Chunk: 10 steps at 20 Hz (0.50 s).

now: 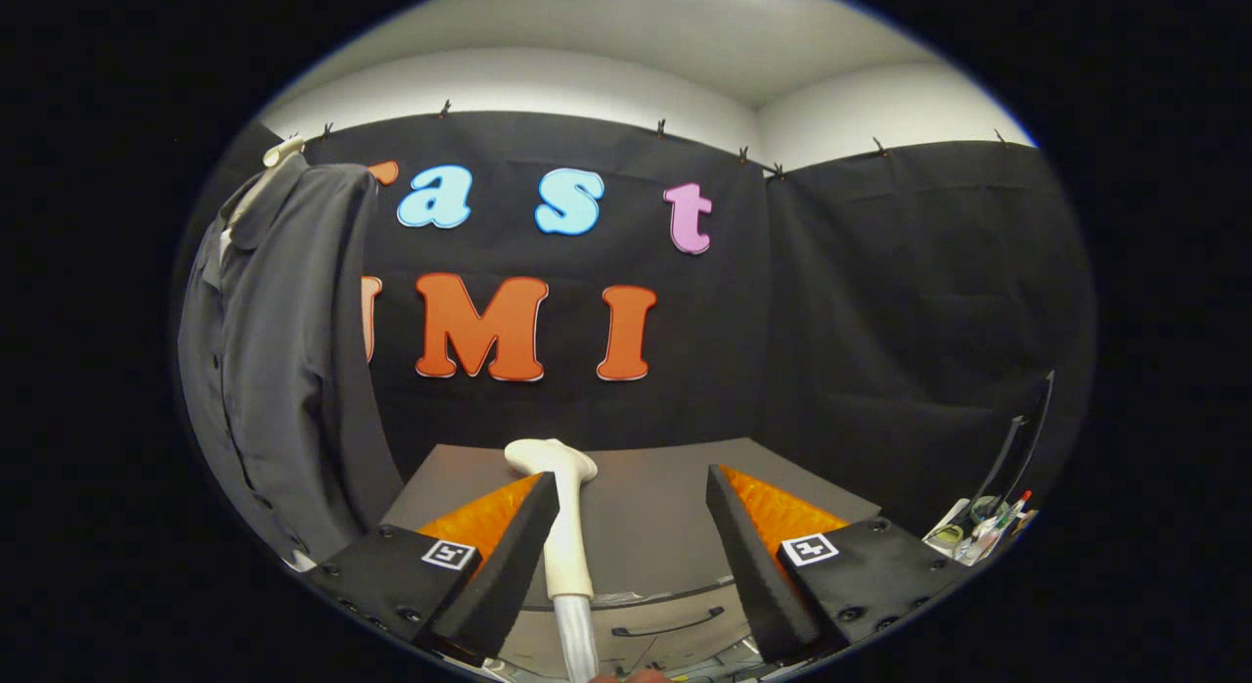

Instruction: Iron the clothes twice with a garment steamer, once on the left side and once on the right side.

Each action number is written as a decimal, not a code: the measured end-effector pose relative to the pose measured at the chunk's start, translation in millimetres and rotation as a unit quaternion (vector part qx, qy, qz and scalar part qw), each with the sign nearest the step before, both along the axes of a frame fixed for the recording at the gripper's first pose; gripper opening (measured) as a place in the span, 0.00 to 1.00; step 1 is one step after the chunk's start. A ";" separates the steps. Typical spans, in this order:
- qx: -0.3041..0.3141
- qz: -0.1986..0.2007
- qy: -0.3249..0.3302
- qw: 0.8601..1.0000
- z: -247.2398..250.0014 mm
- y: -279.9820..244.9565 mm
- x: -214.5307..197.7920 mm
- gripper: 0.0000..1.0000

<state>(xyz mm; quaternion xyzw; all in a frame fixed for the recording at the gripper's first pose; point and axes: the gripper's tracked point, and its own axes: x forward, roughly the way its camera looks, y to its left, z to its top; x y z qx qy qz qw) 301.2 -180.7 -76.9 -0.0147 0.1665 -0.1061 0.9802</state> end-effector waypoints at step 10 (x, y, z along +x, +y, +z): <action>0.043 0.048 0.152 0.986 -116.1 30.1 80.7 0.98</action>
